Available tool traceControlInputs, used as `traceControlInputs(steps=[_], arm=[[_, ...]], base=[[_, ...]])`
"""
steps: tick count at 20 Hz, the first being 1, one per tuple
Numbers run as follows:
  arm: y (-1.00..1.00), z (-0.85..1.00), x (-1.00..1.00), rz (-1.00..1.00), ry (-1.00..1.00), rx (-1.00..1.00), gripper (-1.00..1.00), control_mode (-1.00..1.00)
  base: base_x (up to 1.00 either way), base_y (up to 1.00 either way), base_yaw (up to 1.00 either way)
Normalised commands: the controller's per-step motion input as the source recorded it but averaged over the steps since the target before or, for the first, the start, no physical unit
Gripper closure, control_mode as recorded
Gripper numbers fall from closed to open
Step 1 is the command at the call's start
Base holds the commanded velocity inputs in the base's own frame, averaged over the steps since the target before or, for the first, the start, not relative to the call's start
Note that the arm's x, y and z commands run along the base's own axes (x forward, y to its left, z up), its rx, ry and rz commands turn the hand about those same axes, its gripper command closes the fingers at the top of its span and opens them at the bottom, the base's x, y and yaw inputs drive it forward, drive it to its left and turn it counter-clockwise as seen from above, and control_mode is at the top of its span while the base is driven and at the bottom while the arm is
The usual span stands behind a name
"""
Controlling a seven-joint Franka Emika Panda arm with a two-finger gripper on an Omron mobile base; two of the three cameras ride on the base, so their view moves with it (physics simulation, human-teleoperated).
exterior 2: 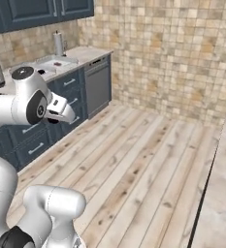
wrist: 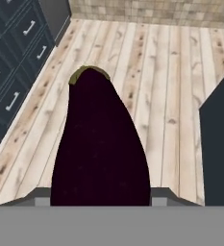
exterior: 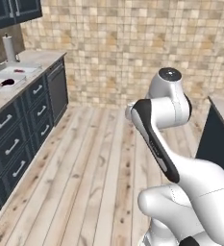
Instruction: Place one eggplant and one steak in each tupperware on the nearby counter, to pack two identical lunches.
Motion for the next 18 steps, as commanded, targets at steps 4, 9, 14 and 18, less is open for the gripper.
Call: traceControlInputs(steps=[4, 9, 14, 18], arm=[[0.00, 0.00, 0.00, 0.00, 0.00, 0.00, 1.00, 1.00], [0.00, 0.00, 0.00, 0.00, 0.00, 0.00, 1.00, 1.00], [0.00, 0.00, 0.00, 0.00, 0.00, 0.00, 1.00, 1.00], [0.00, 0.00, 0.00, 0.00, 0.00, 0.00, 1.00, 1.00]], base=[[1.00, 0.00, 0.16], [1.00, 0.00, 0.20], [1.00, 0.00, 0.30], [1.00, -0.02, 0.38]])
